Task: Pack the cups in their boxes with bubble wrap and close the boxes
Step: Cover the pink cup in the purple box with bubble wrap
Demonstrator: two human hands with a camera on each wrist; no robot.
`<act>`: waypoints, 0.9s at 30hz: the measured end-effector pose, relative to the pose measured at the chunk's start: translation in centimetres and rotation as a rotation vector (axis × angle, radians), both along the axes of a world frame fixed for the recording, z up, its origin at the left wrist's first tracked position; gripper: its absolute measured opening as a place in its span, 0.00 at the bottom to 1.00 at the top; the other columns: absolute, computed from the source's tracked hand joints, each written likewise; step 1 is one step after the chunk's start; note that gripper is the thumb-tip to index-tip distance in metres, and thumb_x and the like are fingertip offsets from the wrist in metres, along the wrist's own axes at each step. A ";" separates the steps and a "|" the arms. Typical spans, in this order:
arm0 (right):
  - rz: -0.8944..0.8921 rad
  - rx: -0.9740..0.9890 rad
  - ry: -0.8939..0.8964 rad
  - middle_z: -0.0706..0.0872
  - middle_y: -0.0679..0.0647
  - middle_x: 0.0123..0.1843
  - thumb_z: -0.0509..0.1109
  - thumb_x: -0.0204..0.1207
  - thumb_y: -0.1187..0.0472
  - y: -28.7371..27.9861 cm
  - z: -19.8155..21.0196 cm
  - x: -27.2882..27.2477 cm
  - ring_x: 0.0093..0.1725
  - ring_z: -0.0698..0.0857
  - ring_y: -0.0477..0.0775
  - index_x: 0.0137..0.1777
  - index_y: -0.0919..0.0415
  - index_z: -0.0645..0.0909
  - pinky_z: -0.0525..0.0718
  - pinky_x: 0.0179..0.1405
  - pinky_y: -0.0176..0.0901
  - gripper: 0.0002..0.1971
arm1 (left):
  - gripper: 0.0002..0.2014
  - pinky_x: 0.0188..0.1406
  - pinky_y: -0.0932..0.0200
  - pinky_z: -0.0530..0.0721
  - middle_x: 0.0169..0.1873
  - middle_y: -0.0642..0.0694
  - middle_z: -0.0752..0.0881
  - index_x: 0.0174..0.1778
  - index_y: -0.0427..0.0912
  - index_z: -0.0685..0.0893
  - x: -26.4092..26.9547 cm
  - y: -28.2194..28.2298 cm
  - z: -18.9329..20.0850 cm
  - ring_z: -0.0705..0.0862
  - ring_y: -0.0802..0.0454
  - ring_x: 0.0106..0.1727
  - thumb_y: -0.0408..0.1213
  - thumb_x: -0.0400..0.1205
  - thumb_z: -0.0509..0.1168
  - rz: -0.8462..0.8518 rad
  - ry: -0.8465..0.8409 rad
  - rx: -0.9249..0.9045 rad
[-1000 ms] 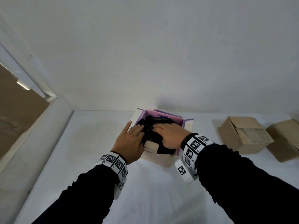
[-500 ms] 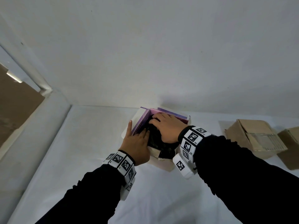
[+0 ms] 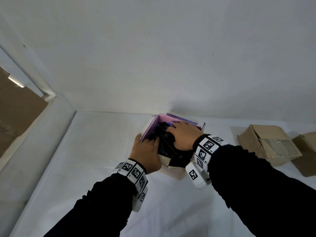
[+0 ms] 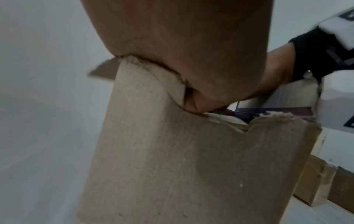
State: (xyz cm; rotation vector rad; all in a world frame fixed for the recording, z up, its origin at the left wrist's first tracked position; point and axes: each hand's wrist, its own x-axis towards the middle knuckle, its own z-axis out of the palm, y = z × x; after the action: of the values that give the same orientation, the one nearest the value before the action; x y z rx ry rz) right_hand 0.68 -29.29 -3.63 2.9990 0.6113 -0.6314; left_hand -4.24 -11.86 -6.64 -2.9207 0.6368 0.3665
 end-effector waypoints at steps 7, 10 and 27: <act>0.063 0.087 -0.210 0.80 0.50 0.69 0.67 0.74 0.50 -4.2 -0.2 -3.1 0.70 0.76 0.56 0.72 0.50 0.74 0.68 0.72 0.52 0.25 | 0.32 0.57 0.48 0.78 0.61 0.41 0.82 0.77 0.38 0.62 -2.1 -1.8 0.6 0.82 0.39 0.60 0.41 0.75 0.57 0.141 0.220 -0.192; -0.026 0.024 -0.346 0.80 0.49 0.70 0.62 0.77 0.40 -5.3 0.0 -5.1 0.72 0.75 0.52 0.72 0.49 0.72 0.52 0.79 0.58 0.26 | 0.27 0.53 0.46 0.75 0.56 0.44 0.84 0.74 0.39 0.64 -3.9 -2.4 1.3 0.84 0.40 0.55 0.40 0.78 0.55 0.099 0.207 -0.103; -0.137 -0.064 -0.183 0.58 0.59 0.84 0.72 0.62 0.41 -4.2 -1.6 -7.4 0.84 0.33 0.60 0.78 0.56 0.60 0.29 0.74 0.77 0.46 | 0.50 0.63 0.46 0.82 0.67 0.54 0.79 0.70 0.52 0.70 5.5 -6.1 4.2 0.81 0.49 0.64 0.59 0.50 0.80 -0.437 0.185 0.032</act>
State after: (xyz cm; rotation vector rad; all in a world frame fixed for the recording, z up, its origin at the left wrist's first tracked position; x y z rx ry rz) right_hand -6.74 -33.46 -5.22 3.0109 0.3714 -0.3659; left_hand 1.22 -17.96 -2.46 -2.6316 1.2473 0.5847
